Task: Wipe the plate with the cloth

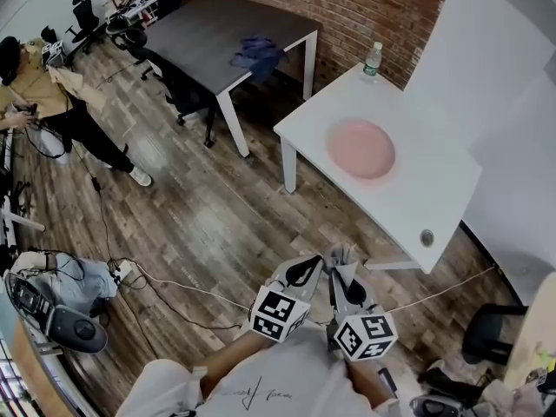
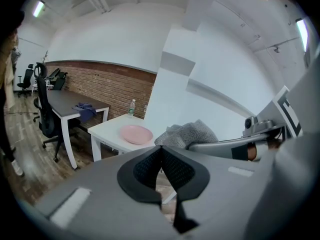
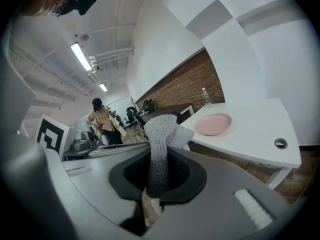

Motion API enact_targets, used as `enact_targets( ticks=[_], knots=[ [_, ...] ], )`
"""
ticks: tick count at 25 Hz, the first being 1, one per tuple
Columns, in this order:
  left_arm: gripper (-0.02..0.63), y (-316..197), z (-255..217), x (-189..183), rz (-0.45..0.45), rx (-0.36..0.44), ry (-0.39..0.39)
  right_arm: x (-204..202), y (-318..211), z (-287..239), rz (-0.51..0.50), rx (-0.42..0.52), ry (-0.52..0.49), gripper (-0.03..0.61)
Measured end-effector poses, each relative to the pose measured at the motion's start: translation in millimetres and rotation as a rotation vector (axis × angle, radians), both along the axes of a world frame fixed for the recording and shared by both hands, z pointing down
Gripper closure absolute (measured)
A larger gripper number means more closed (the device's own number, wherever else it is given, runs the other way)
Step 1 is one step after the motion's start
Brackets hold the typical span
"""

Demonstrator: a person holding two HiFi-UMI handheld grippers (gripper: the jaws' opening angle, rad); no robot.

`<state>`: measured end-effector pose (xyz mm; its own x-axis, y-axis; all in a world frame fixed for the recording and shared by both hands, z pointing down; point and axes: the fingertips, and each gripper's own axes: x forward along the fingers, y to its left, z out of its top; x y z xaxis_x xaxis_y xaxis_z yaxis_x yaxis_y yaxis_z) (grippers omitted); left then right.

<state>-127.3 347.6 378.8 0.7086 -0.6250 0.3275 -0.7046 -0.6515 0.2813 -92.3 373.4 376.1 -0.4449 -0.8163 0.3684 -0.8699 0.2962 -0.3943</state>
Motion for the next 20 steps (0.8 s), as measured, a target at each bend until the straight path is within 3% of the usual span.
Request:
enact_targets(
  ticks=[8, 11, 16, 20],
  knots=[
    [0.604, -53.7, 0.0, -46.8, -0.057, 0.022, 0.000, -36.5, -47.9, 1.0, 0.000, 0.010, 0.006, 0.540],
    [0.603, -64.8, 0.5, -49.9, -0.040, 0.008, 0.006, -38.8, -56.5, 0.9, 0.022, -0.005, 0.011, 0.541],
    [0.601, -90.8, -5.2, -63.0, -0.056, 0.071, 0.021, -49.8, -63.4, 16.0, 0.021, -0.057, -0.033, 0.540],
    [0.601, -100.2, 1.9, -66.1, -0.023, 0.049, -0.007, -43.6, -64.3, 17.3, 0.066, -0.053, -0.023, 0.540]
  ],
)
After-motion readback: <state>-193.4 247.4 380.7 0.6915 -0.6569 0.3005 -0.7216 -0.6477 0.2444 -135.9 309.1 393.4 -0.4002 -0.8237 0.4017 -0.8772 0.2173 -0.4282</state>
